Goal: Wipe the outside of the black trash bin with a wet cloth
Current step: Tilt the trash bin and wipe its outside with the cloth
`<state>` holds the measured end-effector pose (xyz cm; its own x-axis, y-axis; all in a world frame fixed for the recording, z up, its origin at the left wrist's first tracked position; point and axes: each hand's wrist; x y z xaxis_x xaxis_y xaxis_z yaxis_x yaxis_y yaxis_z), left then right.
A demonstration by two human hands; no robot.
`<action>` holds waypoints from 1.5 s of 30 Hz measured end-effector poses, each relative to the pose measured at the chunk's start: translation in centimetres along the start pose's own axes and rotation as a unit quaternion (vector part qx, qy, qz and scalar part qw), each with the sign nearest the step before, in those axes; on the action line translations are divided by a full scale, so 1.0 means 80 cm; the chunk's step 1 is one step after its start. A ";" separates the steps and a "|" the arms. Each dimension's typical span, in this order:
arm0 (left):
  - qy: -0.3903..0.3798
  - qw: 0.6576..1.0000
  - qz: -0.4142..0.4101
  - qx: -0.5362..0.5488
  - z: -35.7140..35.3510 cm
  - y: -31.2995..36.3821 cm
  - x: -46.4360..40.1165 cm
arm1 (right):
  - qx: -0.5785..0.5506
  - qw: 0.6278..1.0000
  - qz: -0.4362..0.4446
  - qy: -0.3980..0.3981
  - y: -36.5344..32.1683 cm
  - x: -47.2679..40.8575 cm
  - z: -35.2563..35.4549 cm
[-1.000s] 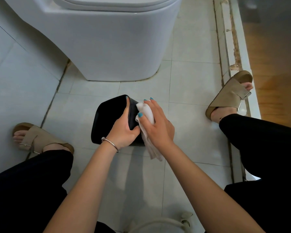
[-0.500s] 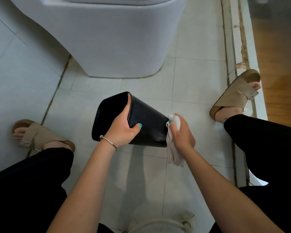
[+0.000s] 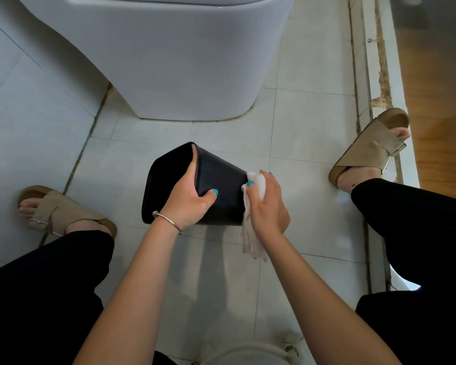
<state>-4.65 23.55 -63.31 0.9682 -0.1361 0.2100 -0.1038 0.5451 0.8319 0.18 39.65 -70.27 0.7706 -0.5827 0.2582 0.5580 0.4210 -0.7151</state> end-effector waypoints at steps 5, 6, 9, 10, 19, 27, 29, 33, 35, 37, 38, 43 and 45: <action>0.008 1.000 0.013 0.015 0.006 -0.005 -0.010 | -0.045 0.996 0.076 0.000 -0.030 0.045 -0.014; 0.013 1.000 0.019 0.017 0.009 -0.007 -0.010 | -0.052 0.994 0.091 -0.004 -0.032 0.051 -0.017; 0.016 0.999 0.028 0.008 0.021 -0.013 -0.016 | -0.049 0.992 0.116 -0.004 -0.028 0.054 -0.021; 0.017 0.999 0.028 0.008 0.024 -0.013 -0.020 | -0.042 0.992 0.119 0.000 -0.025 0.052 -0.023; 0.053 0.996 0.059 0.050 0.030 -0.023 -0.015 | -0.034 0.999 -0.007 0.038 0.029 0.014 -0.020; 0.092 0.991 0.074 0.067 0.026 -0.021 -0.004 | -0.066 0.995 -0.047 0.066 0.013 0.026 -0.034; 0.111 0.987 0.092 0.074 0.028 -0.029 0.000 | -0.064 0.996 -0.013 0.064 -0.004 0.046 -0.046; 0.116 0.986 0.100 0.072 0.032 -0.033 -0.004 | -0.063 0.993 0.083 0.060 -0.034 0.082 -0.064; 0.110 0.988 0.089 0.068 0.032 -0.032 -0.007 | -0.054 0.990 0.119 0.054 -0.038 0.093 -0.068; 0.104 0.989 0.085 0.068 0.031 -0.030 -0.008 | -0.044 0.987 0.147 0.058 -0.042 0.099 -0.069; 0.104 0.988 0.084 0.071 0.030 -0.031 -0.009 | -0.038 0.984 0.161 0.059 -0.042 0.099 -0.068; 0.111 0.987 0.090 0.074 0.031 -0.035 -0.007 | -0.006 0.963 0.259 0.069 -0.024 0.080 -0.058; 0.110 0.987 0.090 0.073 0.031 -0.033 -0.008 | 0.009 0.958 0.277 0.067 -0.011 0.069 -0.053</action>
<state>-5.53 20.17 -64.36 0.9555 0.1429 0.2580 -0.2945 0.4162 0.8603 2.61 33.13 -70.96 0.9040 -0.3504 -0.2452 0.0808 0.7029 -0.7067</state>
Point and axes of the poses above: each hand's wrist, its own x-axis away from the middle knuckle, its own z-axis out of the back of the hand, y = z × x, and after that the axes turned 6 degrees about y, right-handed
